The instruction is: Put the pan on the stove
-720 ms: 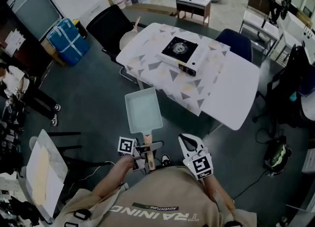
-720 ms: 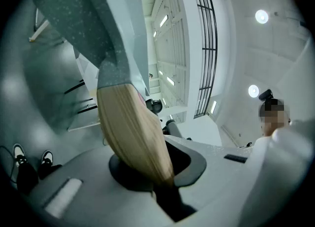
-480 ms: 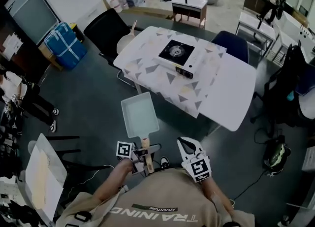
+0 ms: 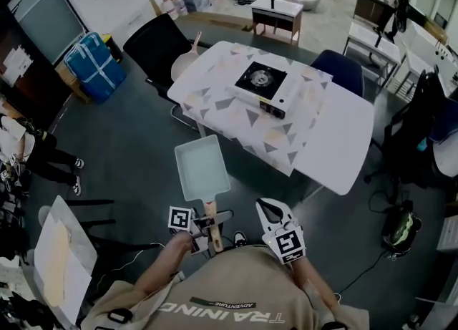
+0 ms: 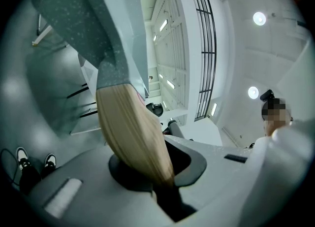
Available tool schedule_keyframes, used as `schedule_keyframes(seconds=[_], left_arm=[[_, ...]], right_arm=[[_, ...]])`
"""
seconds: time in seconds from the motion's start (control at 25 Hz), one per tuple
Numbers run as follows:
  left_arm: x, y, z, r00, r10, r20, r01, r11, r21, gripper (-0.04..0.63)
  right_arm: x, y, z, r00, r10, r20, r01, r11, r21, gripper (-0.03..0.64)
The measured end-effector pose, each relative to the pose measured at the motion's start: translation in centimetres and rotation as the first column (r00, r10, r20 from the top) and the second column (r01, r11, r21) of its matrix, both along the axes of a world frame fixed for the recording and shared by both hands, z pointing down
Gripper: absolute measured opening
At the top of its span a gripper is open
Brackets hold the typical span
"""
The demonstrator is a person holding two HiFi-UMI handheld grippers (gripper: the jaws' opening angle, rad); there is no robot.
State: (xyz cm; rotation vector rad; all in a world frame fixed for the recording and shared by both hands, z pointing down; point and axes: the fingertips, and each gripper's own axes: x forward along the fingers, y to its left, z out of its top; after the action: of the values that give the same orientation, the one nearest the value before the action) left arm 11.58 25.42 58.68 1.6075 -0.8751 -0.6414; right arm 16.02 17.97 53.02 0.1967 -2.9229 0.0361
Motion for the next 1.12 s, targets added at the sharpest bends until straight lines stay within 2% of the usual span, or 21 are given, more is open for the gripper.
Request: schedule_keyframes(seconds=[0.16,0.44,0.8,0.96,1.12], left_arm=[[-1.5,0.7,0.8,0.999,0.018,0.028,-0.018,1.0,-0.018,0.038],[-4.0,1.2,1.0,0.998,0.042,0.035,-0.042,0.999,0.01,0.038],[-4.6,1.0,1.5,0.999,0.024,-0.035,-0.023,1.0,0.017,0.041],[-4.9,0.1,2.0,0.999,0.01,-0.041,-0.01,1.0,-0.016,0.041],[-5.4,-1.9,1.9,0.999,-0.008,-0.035,0.008,1.0,-0.01,0.043]], right_arm=[[-1.2,0.3,0.2,1.0,0.027,-0.002,-0.027,1.0,0.004,0.002],[-3.6,0.7,-0.4,0.999,0.049,0.0,-0.049,0.998,0.03,0.002],[-4.1,0.5,0.2,0.998,0.057,-0.022,-0.057,0.998,0.019,0.002],[-3.9,-0.8,0.4,0.998,0.06,-0.027,-0.06,0.998,0.015,0.002],[-4.0,-2.8,2.1,0.998,0.04,-0.039,-0.041,0.999,-0.016,0.002]])
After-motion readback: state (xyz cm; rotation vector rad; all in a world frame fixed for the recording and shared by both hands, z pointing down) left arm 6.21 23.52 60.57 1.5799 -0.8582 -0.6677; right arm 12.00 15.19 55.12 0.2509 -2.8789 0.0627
